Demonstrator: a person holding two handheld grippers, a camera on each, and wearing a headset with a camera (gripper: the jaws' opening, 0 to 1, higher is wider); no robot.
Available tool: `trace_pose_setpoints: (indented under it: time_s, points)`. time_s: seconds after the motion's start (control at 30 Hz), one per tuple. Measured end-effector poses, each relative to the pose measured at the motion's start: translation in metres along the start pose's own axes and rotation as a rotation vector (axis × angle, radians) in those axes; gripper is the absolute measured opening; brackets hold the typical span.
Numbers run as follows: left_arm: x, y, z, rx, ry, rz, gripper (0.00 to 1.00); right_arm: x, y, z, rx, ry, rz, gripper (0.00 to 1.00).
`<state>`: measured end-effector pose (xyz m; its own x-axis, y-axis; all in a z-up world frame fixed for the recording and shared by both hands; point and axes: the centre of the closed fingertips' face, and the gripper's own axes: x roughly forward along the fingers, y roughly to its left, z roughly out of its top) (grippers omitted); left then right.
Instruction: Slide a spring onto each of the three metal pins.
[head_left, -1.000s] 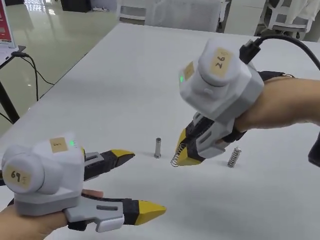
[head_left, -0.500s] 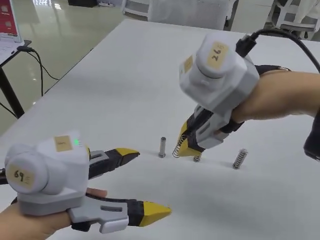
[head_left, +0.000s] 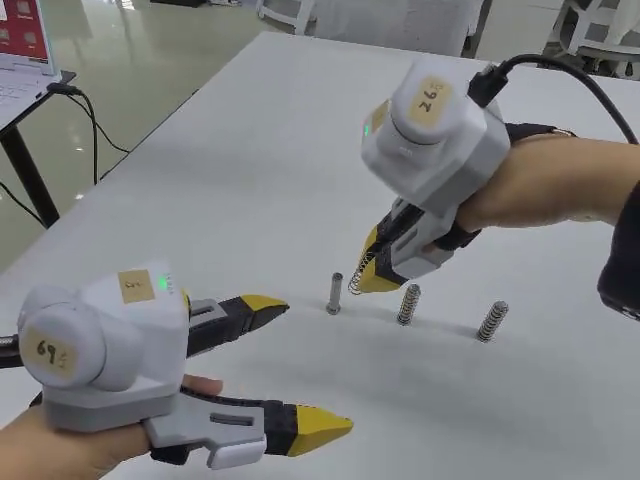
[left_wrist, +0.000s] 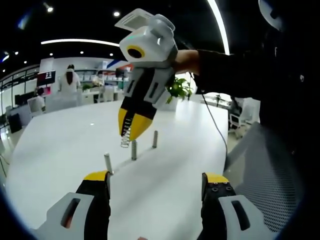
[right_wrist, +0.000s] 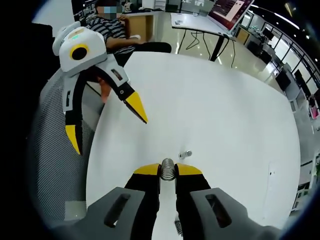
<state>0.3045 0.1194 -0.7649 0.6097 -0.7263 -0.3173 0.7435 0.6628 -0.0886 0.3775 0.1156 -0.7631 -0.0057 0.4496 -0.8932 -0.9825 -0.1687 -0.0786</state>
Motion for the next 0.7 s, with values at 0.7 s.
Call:
trace_pose_setpoints:
  time_s: [0.7]
  points:
    - [-0.002, 0.001, -0.001, -0.004, -0.002, 0.006, 0.71, 0.02, -0.027, 0.01, 0.014, 0.011, -0.038, 0.08]
